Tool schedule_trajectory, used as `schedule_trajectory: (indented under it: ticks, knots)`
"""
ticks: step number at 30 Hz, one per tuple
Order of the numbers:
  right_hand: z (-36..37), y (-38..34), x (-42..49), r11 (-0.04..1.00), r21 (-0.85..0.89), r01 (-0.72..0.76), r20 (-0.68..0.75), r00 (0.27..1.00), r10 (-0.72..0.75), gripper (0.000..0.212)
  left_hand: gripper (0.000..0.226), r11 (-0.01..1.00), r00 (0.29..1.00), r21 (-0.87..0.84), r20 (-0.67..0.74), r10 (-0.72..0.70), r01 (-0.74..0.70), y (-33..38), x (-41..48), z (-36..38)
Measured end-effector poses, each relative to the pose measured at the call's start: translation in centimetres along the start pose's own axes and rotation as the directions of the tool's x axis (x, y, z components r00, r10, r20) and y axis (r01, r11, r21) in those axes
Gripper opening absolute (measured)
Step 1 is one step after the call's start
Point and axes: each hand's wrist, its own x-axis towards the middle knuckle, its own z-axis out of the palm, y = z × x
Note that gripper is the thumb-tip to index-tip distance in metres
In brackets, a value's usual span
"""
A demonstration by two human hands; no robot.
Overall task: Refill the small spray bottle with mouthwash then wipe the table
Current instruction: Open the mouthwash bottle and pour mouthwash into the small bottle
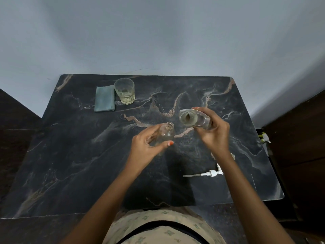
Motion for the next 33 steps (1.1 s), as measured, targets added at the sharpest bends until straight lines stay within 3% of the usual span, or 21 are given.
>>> schedule_trajectory:
  ticks: [8,33]
  knots:
    - [-0.5,-0.7,1.7,0.952,-0.242,0.189,0.061,0.982,-0.18,0.038,0.056,0.999,0.999,0.034,-0.006,0.032,-0.031,0.4,0.1,-0.7]
    - [-1.5,-1.8,3.1,0.803,-0.429,0.414,0.093,0.904,-0.417,0.037,0.053,0.989,0.997,0.133,-0.042,0.068,-0.062,0.9,-0.1,-0.5]
